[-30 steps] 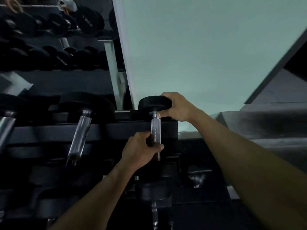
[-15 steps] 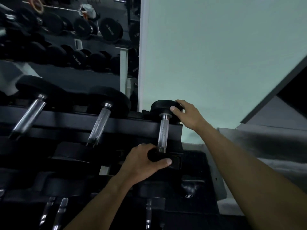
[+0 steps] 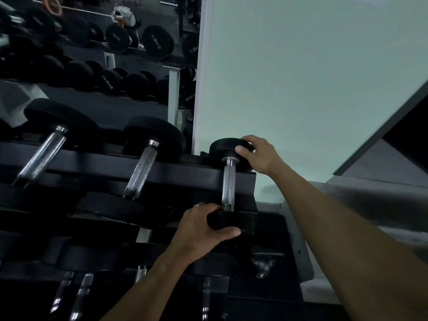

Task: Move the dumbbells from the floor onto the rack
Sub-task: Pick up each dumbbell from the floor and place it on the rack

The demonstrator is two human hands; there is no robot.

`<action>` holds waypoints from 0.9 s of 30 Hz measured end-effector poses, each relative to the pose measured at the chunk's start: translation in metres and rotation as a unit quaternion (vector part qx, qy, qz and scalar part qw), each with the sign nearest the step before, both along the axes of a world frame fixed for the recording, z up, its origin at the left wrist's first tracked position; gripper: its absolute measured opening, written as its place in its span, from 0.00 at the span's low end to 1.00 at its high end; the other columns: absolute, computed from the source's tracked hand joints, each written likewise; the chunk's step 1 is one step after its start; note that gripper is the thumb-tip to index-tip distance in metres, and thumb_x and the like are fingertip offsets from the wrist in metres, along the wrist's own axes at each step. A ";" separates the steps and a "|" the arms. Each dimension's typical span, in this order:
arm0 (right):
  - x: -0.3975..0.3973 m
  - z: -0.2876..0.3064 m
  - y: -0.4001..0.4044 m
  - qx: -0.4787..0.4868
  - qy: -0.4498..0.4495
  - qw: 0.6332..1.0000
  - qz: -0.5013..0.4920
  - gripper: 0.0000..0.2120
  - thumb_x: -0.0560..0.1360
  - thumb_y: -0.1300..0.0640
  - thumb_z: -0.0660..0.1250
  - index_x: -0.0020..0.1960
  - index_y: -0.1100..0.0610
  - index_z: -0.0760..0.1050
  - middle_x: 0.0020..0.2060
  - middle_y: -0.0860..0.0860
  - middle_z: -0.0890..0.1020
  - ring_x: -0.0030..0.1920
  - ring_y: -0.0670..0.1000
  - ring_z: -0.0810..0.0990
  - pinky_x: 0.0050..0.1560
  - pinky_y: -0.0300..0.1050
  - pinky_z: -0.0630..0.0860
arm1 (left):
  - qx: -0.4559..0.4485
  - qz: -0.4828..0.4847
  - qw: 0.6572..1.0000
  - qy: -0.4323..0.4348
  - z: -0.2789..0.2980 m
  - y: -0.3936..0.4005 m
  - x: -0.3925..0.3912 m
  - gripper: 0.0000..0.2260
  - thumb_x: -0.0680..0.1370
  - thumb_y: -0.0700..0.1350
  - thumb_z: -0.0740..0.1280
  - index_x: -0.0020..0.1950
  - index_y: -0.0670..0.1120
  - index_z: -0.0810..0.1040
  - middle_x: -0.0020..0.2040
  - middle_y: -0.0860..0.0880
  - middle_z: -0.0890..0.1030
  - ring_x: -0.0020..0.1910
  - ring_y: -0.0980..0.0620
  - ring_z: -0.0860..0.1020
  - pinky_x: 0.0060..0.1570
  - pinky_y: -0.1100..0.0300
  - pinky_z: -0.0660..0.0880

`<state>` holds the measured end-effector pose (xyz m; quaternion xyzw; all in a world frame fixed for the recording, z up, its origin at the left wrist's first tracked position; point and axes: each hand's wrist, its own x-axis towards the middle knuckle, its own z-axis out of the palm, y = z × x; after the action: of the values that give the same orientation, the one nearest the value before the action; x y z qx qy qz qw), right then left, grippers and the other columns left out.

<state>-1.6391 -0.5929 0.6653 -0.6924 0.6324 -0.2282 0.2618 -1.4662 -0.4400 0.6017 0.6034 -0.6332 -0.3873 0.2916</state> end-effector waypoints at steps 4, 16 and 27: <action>0.004 0.003 0.000 -0.002 0.015 1.000 0.003 0.17 0.78 0.49 0.65 0.65 0.55 0.74 0.60 0.52 0.79 0.61 0.54 0.75 0.57 0.40 0.66 | -0.001 -0.013 1.000 0.000 0.003 0.002 0.002 0.16 0.66 0.61 0.76 0.49 0.63 0.77 0.48 0.59 0.77 0.47 0.65 0.76 0.40 0.75 0.69; 0.006 0.006 0.017 0.022 0.101 0.995 0.018 0.31 0.78 0.45 0.63 0.76 0.55 0.59 0.66 0.60 0.71 0.66 0.61 0.71 0.62 0.49 0.68 | -0.060 -0.058 0.992 -0.097 0.004 0.010 0.013 0.30 0.71 0.59 0.73 0.70 0.53 0.70 0.62 0.54 0.74 0.58 0.58 0.75 0.59 0.60 0.75; 0.090 0.051 0.042 -0.054 0.148 0.983 0.091 0.31 0.78 0.45 0.63 0.76 0.54 0.59 0.71 0.58 0.66 0.69 0.58 0.68 0.65 0.52 0.67 | -0.180 -0.070 0.951 -0.243 0.059 0.036 0.101 0.24 0.73 0.60 0.69 0.65 0.51 0.76 0.62 0.51 0.78 0.67 0.52 0.73 0.62 0.59 0.70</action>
<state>-1.5491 -0.5514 0.7167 -0.7864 0.5850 -0.1321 0.1480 -1.3656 -0.4043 0.6610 0.5713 -0.7843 -0.1283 0.2051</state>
